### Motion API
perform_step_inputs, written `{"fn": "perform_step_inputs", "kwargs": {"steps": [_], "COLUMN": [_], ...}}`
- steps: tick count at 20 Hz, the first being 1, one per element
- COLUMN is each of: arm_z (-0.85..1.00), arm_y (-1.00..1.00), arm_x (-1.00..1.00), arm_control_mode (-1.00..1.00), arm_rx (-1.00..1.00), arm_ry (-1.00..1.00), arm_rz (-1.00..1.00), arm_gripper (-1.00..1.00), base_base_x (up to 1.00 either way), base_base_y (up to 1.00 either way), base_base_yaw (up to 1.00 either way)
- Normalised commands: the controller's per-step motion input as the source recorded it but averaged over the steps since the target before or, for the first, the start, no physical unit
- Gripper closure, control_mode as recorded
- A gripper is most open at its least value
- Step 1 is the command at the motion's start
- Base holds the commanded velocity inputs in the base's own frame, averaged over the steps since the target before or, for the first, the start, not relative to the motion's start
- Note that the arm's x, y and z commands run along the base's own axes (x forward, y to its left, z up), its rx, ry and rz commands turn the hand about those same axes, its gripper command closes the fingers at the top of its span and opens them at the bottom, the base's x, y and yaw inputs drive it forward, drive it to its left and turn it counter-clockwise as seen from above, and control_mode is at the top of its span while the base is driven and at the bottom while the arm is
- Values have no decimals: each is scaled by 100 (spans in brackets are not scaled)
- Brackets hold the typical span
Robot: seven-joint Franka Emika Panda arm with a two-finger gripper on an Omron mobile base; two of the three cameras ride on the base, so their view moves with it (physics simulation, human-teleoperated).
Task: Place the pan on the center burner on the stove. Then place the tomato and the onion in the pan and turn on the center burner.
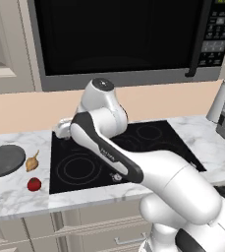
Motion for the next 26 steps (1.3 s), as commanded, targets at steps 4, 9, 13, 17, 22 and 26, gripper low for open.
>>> {"fn": "perform_step_inputs", "kwargs": {"steps": [4, 9, 13, 17, 22, 26], "arm_z": [-10, -12, -10, -8, -5, -8], "arm_y": [41, 39, 41, 44, 42, 37], "arm_x": [-10, -5, -5, -1, -1, -2], "arm_control_mode": [-100, -100, -100, -100, -100, -100], "arm_rx": [2, 2, 2, 1, 2, 2], "arm_ry": [0, 0, 0, 0, 1, 1], "arm_rz": [4, 3, 2, 0, 0, 0], "arm_gripper": [-100, -100, -100, -100, -100, -100], "base_base_x": [0, 0, 0, 0, 0, 0], "base_base_y": [0, 0, 0, 0, 0, 0], "base_base_yaw": [0, 0, 0, 0, 0, 0]}}
